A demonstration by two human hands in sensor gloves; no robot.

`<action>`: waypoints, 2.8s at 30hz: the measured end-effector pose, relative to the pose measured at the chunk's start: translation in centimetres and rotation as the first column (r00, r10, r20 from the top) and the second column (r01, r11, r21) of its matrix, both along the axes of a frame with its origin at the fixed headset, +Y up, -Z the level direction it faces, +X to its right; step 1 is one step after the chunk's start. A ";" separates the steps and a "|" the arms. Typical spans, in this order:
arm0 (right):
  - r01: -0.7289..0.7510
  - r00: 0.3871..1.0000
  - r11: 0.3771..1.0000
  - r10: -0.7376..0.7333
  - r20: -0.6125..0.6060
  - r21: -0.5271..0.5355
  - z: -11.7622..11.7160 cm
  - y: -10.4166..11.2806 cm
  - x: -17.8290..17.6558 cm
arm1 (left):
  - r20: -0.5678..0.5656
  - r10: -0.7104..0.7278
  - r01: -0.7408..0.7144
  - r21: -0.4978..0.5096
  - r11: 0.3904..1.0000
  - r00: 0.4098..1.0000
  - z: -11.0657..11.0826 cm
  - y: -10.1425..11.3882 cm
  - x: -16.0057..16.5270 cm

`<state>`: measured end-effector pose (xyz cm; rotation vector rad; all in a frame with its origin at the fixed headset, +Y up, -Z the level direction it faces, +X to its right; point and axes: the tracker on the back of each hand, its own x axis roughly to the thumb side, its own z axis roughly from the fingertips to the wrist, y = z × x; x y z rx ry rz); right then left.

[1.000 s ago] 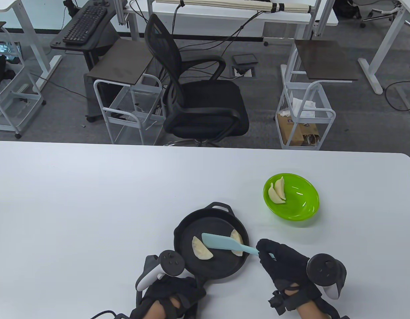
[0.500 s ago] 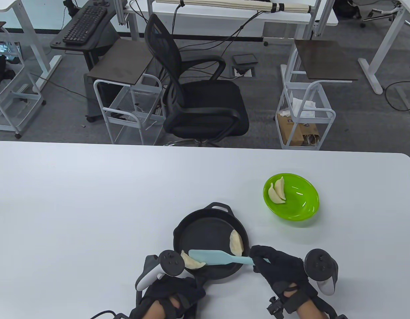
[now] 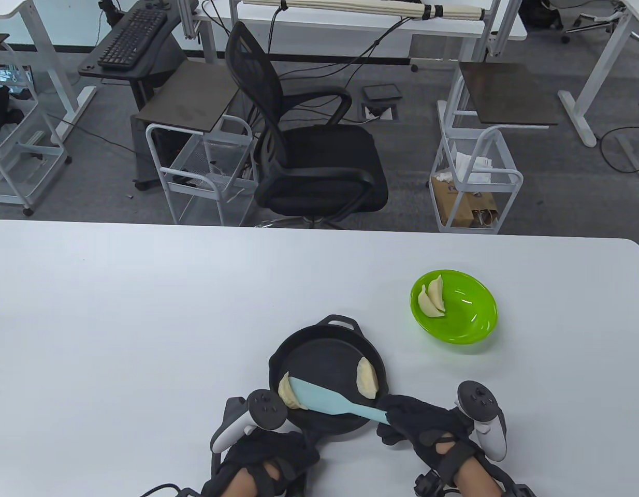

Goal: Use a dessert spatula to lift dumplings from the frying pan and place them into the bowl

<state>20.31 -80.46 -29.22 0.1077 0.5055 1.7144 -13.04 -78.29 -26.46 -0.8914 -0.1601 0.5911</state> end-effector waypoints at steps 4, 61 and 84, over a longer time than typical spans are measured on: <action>0.067 0.997 0.996 -0.063 0.054 -0.060 0.3 -0.5 -0.2 | 0.001 0.000 0.000 0.000 1.000 1.000 0.0 0.0 0.0; 0.335 0.683 0.919 -0.388 0.619 0.207 1.1 0.6 4.9 | -0.001 0.001 -0.001 -0.004 1.000 1.000 0.1 0.0 0.0; 0.281 0.627 0.934 -0.352 0.695 0.219 0.8 0.2 6.9 | 0.000 0.002 -0.002 -0.004 1.000 1.000 0.0 0.0 0.0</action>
